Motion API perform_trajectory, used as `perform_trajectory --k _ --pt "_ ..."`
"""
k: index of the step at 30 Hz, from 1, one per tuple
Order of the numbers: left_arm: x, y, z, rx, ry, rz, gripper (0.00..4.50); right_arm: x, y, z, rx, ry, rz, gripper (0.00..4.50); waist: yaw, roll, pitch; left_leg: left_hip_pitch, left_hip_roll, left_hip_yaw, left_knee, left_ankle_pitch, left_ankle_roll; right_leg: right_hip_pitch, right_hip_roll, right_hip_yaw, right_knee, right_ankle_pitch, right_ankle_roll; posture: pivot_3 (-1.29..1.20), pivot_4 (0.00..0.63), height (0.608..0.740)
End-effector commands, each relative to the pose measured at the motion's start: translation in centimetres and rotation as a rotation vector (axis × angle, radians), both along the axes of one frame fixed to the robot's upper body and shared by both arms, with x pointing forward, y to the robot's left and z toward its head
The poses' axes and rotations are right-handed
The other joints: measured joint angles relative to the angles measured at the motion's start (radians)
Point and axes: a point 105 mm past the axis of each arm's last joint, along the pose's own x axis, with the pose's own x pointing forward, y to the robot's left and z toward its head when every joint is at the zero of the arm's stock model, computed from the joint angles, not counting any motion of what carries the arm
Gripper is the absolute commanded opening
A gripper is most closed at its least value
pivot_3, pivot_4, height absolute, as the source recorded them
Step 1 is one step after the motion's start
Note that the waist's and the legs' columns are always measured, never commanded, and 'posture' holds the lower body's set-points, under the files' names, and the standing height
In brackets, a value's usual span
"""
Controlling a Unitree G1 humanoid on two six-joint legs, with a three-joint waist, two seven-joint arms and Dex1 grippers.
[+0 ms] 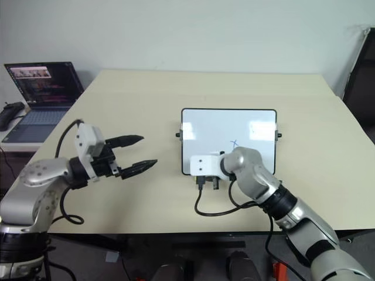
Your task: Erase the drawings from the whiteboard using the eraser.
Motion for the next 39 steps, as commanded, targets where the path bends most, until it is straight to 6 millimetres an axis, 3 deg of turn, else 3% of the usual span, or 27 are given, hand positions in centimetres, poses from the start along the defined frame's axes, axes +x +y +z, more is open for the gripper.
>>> perform_trajectory --k 1,5,9,11,14,22,39 --pt "0.0 -0.1 1.8 0.016 -0.063 -0.019 4.5 -1.6 0.6 7.8 0.235 -0.081 0.064 0.85 0.0 0.001 0.001 -0.01 0.0 -0.001 0.0 0.0 0.0 -0.009 0.0 -0.001 0.001 0.002 -0.002 0.0 0.15 0.74" --pt "0.3 -0.3 1.9 0.019 -0.065 -0.036 4.5 -3.4 -1.2 12.4 0.37 -0.1 0.069 0.85 0.002 0.001 0.001 -0.033 0.001 -0.001 -0.002 0.003 -0.005 -0.033 -0.002 -0.001 0.0 0.003 -0.003 0.0 0.15 0.74" --pt "0.4 -0.7 1.9 0.014 -0.062 -0.057 4.5 -4.4 -4.0 14.4 0.418 -0.111 0.024 0.85 0.01 0.001 0.002 -0.033 0.0 0.001 -0.012 0.004 -0.006 -0.034 -0.006 -0.002 -0.008 0.003 -0.003 0.0 0.15 0.74" --pt "0.4 -0.9 1.8 0.014 -0.06 -0.07 4.5 -4.6 -6.3 14.5 0.429 -0.108 -0.028 0.85 0.015 0.0 0.002 -0.034 -0.001 0.002 -0.013 0.003 -0.006 -0.034 -0.007 -0.002 -0.01 0.002 -0.003 0.0 0.15 0.74" --pt "0.3 -1.9 2.0 0.008 -0.057 -0.123 4.5 -4.4 -10.1 12.8 0.385 -0.096 -0.161 0.85 0.02 0.0 0.002 -0.034 -0.001 0.002 -0.013 0.001 -0.003 -0.032 -0.007 -0.004 -0.012 0.002 -0.003 0.0 0.15 0.74" --pt "0.0 -2.9 2.3 0.102 -0.086 -0.178 4.5 -3.8 -16.2 10.6 0.324 -0.09 -0.402 0.85 0.014 0.0 0.002 -0.03 -0.001 0.007 -0.011 0.002 -0.002 -0.03 -0.004 -0.002 -0.006 0.002 -0.003 0.0 0.15 0.74" --pt "-0.5 -3.3 2.4 0.077 -0.096 -0.167 4.5 -3.4 -17.8 11.2 0.317 -0.093 -0.431 0.85 0.016 -0.001 0.002 -0.029 0.0 0.009 -0.01 0.002 -0.002 -0.03 -0.001 0.0 -0.002 0.002 -0.003 0.0 0.15 0.74"
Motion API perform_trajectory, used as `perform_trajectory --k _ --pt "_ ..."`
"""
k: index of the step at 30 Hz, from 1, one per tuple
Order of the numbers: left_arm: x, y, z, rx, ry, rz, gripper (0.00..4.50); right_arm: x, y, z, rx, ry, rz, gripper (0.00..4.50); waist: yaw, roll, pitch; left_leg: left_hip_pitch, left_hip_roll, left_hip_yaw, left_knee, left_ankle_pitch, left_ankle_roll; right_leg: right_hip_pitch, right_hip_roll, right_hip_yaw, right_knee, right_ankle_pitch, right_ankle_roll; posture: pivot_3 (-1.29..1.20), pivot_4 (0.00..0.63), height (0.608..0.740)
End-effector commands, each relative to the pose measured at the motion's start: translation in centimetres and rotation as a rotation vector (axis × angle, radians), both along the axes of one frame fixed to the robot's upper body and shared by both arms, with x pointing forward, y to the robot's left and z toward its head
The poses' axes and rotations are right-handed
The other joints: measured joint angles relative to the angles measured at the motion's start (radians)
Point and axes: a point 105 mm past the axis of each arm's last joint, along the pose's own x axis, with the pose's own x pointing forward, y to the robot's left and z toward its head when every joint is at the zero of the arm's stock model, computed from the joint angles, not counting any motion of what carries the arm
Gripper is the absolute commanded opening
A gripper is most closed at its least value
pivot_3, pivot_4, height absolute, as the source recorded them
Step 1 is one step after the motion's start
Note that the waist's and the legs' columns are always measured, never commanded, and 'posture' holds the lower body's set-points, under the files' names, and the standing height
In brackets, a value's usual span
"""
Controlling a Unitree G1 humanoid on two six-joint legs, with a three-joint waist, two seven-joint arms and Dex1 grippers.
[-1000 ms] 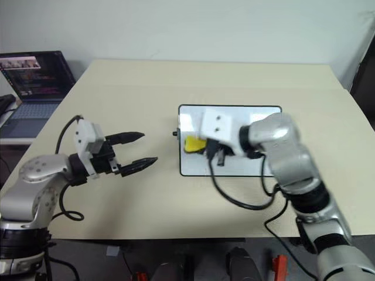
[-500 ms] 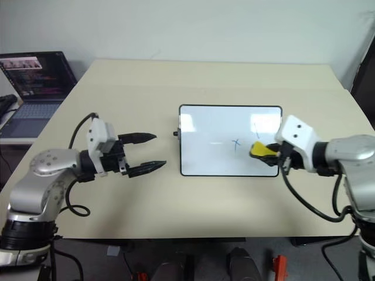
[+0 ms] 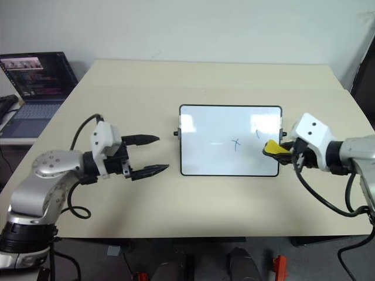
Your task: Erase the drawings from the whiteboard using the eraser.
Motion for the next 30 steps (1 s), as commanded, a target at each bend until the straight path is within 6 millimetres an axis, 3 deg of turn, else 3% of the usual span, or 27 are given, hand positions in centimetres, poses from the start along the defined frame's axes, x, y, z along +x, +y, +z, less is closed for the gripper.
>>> perform_trajectory --k 1,18,24,30 --pt "-0.3 0.0 1.2 -0.012 -0.05 -0.002 4.5 0.0 0.0 1.6 -0.009 -0.063 0.012 0.85 0.0 0.0 0.0 0.0 0.0 0.0 0.0 0.0 0.0 0.0 0.0 0.0 0.0 0.0 0.0 0.0 0.15 0.74" --pt "0.1 -0.4 1.5 -0.012 -0.062 -0.028 4.5 -0.3 0.2 1.5 0.002 -0.07 0.001 0.85 0.0 0.0 0.0 0.0 0.0 0.0 0.001 0.0 0.0 0.0 0.0 0.0 0.001 0.0 0.0 0.0 0.15 0.74" --pt "0.2 -0.5 1.8 -0.013 -0.079 -0.03 4.5 0.6 2.3 2.0 0.033 -0.11 0.068 0.85 -0.003 0.0 0.0 0.0 0.0 0.001 0.001 0.0 0.0 0.0 0.0 0.0 0.002 0.0 0.0 0.0 0.15 0.74" --pt "0.0 -0.7 2.0 -0.017 -0.085 -0.031 4.5 2.2 6.4 2.9 0.079 -0.196 0.174 0.85 -0.007 0.0 0.0 0.001 0.0 0.001 0.001 0.0 0.0 0.0 0.001 0.0 0.003 0.0 0.0 0.0 0.15 0.74"
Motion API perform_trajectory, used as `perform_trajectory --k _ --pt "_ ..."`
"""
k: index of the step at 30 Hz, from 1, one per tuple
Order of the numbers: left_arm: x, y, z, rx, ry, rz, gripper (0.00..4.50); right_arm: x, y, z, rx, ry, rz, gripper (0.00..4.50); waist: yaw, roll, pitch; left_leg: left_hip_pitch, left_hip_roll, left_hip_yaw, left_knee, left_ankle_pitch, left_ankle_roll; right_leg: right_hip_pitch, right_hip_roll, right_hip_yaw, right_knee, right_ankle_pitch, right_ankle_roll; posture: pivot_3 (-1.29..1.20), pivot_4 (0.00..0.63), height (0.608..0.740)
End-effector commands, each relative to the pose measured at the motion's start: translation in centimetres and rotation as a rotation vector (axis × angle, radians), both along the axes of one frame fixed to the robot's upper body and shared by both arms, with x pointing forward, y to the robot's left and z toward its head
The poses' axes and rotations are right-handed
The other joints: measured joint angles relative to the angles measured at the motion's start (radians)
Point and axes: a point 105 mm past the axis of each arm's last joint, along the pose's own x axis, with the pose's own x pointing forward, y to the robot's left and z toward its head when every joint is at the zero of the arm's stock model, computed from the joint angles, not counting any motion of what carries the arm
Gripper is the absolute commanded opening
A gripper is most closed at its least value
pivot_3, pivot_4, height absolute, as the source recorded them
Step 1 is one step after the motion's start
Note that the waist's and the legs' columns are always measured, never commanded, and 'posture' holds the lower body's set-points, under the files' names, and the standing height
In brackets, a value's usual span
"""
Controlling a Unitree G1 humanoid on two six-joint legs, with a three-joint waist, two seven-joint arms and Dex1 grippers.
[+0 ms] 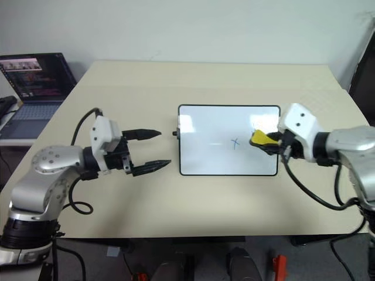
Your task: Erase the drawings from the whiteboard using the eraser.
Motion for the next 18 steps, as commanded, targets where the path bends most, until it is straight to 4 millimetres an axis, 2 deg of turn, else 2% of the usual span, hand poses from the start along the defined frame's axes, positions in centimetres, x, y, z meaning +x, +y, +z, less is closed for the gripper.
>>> perform_trajectory --k 1,5,7,10,14,18 --pt "-0.3 -0.1 0.9 -0.003 -0.045 -0.011 4.5 1.1 1.8 1.7 0.014 -0.112 0.034 0.85 -0.002 0.0 0.0 0.0 0.0 0.0 0.0 0.0 0.0 0.0 0.0 0.0 0.0 0.0 0.0 0.0 0.15 0.74" --pt "-0.4 -0.1 0.6 -0.002 -0.035 -0.003 4.5 3.2 3.9 2.0 0.003 -0.177 0.035 0.85 -0.003 0.0 0.0 0.0 0.0 0.0 0.0 0.0 0.0 0.0 0.0 0.0 0.0 0.0 0.0 0.0 0.15 0.74" --pt "-0.6 -0.3 0.3 -0.009 -0.028 0.001 4.5 5.0 5.6 2.3 0.002 -0.245 0.017 0.85 -0.007 0.0 0.0 0.0 0.0 0.0 0.0 0.0 0.0 0.0 0.0 0.0 0.0 0.0 0.0 0.0 0.15 0.74" --pt "-0.8 -0.3 0.0 -0.005 -0.019 0.008 4.5 6.3 6.9 1.4 -0.102 -0.29 0.03 0.85 -0.014 0.0 0.0 0.0 0.0 0.0 0.0 0.001 -0.001 -0.001 0.0 0.0 0.001 0.0 0.0 0.0 0.15 0.74" --pt "-0.8 -0.2 0.0 -0.005 -0.02 0.013 4.5 6.8 7.6 1.2 -0.146 -0.289 0.051 0.85 -0.01 0.0 0.0 -0.001 -0.001 -0.001 0.0 0.002 -0.004 -0.001 -0.001 -0.001 0.0 0.0 0.0 0.0 0.15 0.74" --pt "-1.1 -0.1 -0.1 -0.006 -0.017 0.027 4.5 7.8 6.1 0.2 -0.292 -0.299 0.026 0.85 -0.012 0.0 0.0 -0.001 -0.001 -0.001 0.0 0.002 -0.003 -0.001 -0.001 0.0 0.0 0.0 0.0 0.0 0.15 0.74"
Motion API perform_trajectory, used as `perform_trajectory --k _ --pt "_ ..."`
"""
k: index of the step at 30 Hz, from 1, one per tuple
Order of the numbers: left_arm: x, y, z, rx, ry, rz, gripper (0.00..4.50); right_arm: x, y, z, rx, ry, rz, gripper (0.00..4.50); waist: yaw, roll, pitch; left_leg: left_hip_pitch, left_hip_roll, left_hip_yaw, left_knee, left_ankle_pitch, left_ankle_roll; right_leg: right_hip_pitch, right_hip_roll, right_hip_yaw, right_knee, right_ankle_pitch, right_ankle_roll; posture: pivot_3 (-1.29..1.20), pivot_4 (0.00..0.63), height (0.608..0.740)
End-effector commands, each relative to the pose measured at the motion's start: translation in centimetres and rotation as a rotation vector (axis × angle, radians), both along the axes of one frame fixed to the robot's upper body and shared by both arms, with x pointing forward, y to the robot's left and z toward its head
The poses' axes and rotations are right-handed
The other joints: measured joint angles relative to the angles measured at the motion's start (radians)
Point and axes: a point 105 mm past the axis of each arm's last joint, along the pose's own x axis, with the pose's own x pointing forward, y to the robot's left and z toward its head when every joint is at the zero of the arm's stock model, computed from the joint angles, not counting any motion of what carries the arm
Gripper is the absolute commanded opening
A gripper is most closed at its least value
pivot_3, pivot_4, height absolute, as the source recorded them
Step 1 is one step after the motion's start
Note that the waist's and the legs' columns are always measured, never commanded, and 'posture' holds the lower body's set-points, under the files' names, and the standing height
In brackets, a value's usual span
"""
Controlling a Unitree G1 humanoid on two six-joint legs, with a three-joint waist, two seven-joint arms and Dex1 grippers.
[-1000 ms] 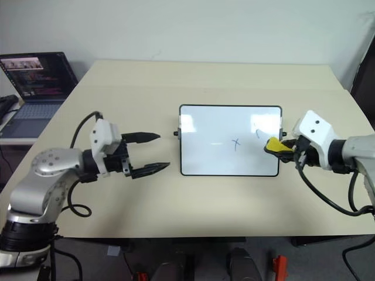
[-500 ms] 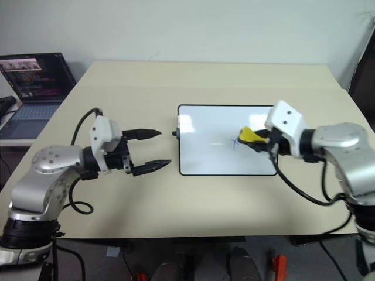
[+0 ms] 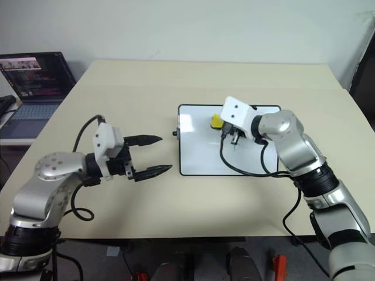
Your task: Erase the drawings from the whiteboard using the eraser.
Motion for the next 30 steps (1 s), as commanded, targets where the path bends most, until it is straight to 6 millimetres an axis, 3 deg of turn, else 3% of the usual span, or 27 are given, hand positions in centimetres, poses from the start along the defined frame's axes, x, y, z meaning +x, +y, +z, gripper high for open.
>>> perform_trajectory --k 1,8,13,20,25,30 --pt "-0.5 0.1 1.0 0.0 -0.044 0.009 4.5 0.6 -1.2 1.2 -0.1 -0.074 -0.017 0.85 0.0 0.0 0.0 0.0 0.0 0.0 0.0 0.0 0.0 0.0 0.0 0.0 0.0 0.0 0.0 0.0 0.15 0.74" --pt "-0.7 0.2 0.7 -0.002 -0.032 0.02 4.5 0.7 -2.4 1.0 -0.179 -0.072 -0.035 0.85 -0.004 0.0 0.0 0.0 0.0 0.0 0.0 0.0 0.001 0.0 0.0 0.0 0.001 0.0 0.0 0.0 0.15 0.74" --pt "-0.5 0.0 0.8 -0.002 -0.034 0.018 4.5 0.3 -2.3 -2.6 -0.231 0.038 -0.018 0.85 -0.005 0.0 -0.001 0.001 0.0 0.0 0.001 0.0 0.001 0.001 0.0 0.0 0.002 0.0 0.0 0.0 0.15 0.74" --pt "-0.5 0.0 0.7 -0.003 -0.035 0.015 4.5 -1.8 -2.0 -7.1 -0.282 0.187 0.03 0.85 -0.006 -0.003 -0.004 0.006 0.0 -0.001 0.002 0.0 0.002 0.006 0.001 0.0 0.002 0.001 0.0 0.0 0.15 0.74" --pt "-0.3 0.0 0.7 -0.003 -0.035 0.013 4.5 -3.5 -2.4 -10.8 -0.361 0.275 0.039 0.84 -0.006 -0.004 -0.004 0.033 0.0 -0.001 -0.001 -0.001 0.003 0.033 0.001 -0.001 -0.001 0.0 0.0 0.0 0.15 0.74" --pt "-0.3 -0.1 0.8 -0.002 -0.036 0.008 4.5 -4.2 -1.5 -10.0 -0.305 0.276 0.059 0.84 -0.006 -0.004 -0.004 0.038 0.001 -0.001 -0.001 0.003 0.004 0.038 0.002 0.0 0.0 -0.002 0.004 0.0 0.15 0.74"
